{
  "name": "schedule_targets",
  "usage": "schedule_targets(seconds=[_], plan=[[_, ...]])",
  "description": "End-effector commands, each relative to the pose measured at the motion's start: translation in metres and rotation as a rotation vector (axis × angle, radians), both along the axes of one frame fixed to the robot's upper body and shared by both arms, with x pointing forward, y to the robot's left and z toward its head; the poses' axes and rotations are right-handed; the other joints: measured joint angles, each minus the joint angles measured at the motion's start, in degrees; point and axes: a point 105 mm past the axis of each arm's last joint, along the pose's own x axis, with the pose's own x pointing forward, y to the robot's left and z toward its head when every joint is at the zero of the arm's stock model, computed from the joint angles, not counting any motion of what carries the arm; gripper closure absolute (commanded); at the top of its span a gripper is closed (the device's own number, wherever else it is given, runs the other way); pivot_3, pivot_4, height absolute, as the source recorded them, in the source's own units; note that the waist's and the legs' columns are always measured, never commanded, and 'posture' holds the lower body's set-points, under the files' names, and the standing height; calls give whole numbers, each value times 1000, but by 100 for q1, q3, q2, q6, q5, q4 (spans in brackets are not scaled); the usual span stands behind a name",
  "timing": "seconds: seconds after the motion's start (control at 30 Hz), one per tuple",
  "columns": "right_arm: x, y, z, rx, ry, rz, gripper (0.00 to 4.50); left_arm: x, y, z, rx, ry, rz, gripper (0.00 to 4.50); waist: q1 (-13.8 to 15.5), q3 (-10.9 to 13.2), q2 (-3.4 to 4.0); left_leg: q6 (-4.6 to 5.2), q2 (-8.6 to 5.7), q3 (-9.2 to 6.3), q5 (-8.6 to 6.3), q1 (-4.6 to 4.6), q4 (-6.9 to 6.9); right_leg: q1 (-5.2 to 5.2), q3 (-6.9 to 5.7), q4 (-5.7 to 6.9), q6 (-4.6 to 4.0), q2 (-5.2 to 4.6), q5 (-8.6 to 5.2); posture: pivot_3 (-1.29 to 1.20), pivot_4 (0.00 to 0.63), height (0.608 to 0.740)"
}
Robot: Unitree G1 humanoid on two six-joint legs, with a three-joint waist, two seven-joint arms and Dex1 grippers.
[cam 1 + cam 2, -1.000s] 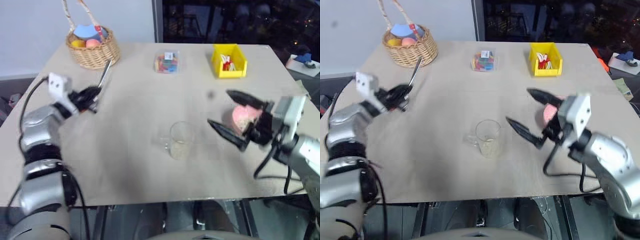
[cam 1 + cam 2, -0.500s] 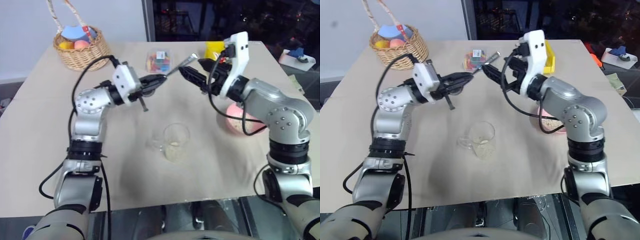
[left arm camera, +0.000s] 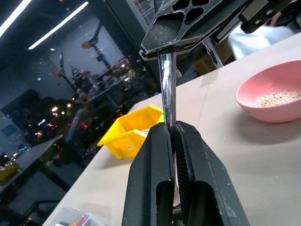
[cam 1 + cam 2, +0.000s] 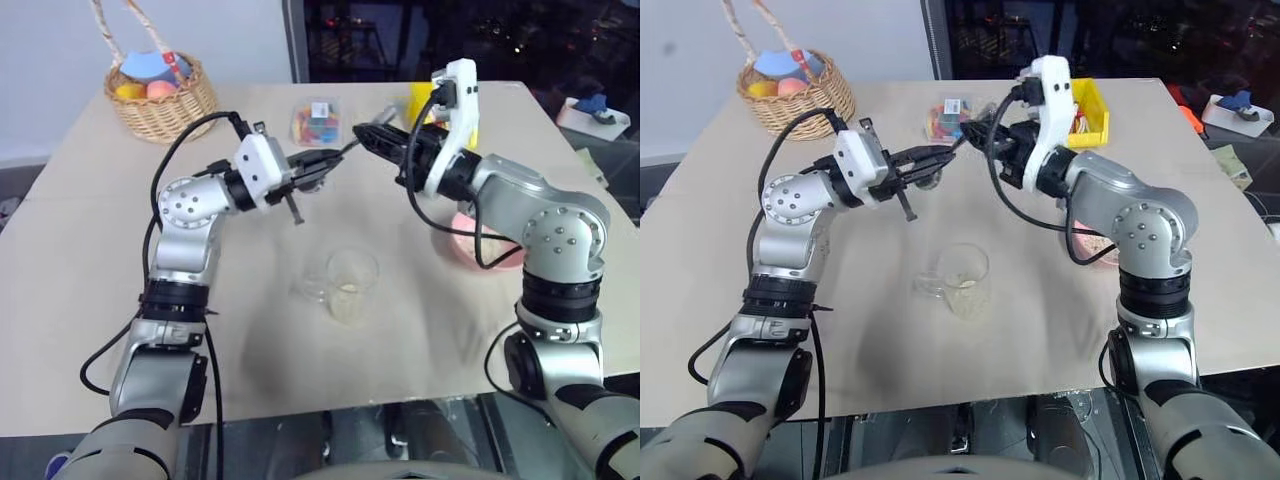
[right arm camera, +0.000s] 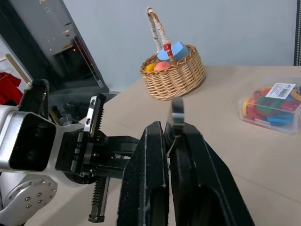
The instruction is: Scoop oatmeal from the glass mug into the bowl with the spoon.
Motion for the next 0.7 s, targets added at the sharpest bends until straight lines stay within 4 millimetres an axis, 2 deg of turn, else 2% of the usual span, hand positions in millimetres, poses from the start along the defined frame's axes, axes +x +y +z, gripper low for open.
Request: schedule_targets(seconds=[0.03, 0.07, 0.1, 0.13, 0.2, 0.23, 0.3, 0.47, 0.6, 0.7], plan=[[1, -11, 17, 36, -40, -38, 4466, -11, 0, 11, -10, -25, -54, 4500, -1, 0, 0, 0, 0, 0, 0, 0, 0, 0, 0, 0, 0, 0, 0, 0, 150, 740], [2, -12, 17, 39, -38, -41, 4466, -13, 1, 11, -35, 11, -75, 4500, -2, 0, 0, 0, 0, 0, 0, 0, 0, 0, 0, 0, 0, 0, 0, 0, 150, 740], [2, -12, 17, 40, -37, -43, 4500, -15, 2, 14, -69, 46, -92, 3950, -5, 0, 1, 0, 1, 0, 0, 0, 0, 0, 0, 0, 0, 0, 0, 0, 150, 740], [2, -13, 17, 41, -36, -45, 4500, -17, 3, 16, -91, 69, -103, 3785, -6, 0, 1, 0, 2, 0, 0, 0, 0, 0, 0, 0, 0, 0, 0, 0, 150, 740], [6, -18, 16, 40, -33, -74, 4500, -24, 10, 19, -187, 182, -99, 3070, -2, 1, 1, 0, 4, -1, 0, -1, 0, 0, 0, -1, 0, -1, 0, 0, 150, 740], [8, -22, 15, 40, -28, -99, 4500, -30, 15, 17, -230, 262, -99, 2463, -12, 1, 1, 0, 6, -3, 0, -1, 0, 0, 0, 0, 0, -2, 0, 0, 150, 740], [13, -30, 13, 41, -18, -137, 4500, -43, 21, 11, -284, 397, -103, 1611, -49, 3, 5, 0, 25, 1, 0, 1, -2, -2, 10, -1, 1, -1, 0, 0, 150, 740], [23, -48, 6, 66, 11, -215, 4500, -81, 52, -18, -388, 606, 37, 1611, -110, 7, 11, -2, 33, 3, 0, 3, -13, -10, 12, -1, 1, 1, -1, 0, 150, 740], [26, -53, 4, 91, 22, -225, 4500, -107, 63, -39, -409, 707, 94, 1611, -115, 9, 14, -3, 32, 8, 0, 9, -13, -8, 14, 1, 0, 2, -2, 0, 150, 740], [28, -54, 2, 97, 28, -223, 4500, -126, 64, -61, -347, 751, 122, 1611, -95, 12, 22, -4, 30, 7, 1, 11, -13, -7, 10, 0, -2, 2, -3, 0, 150, 740]])
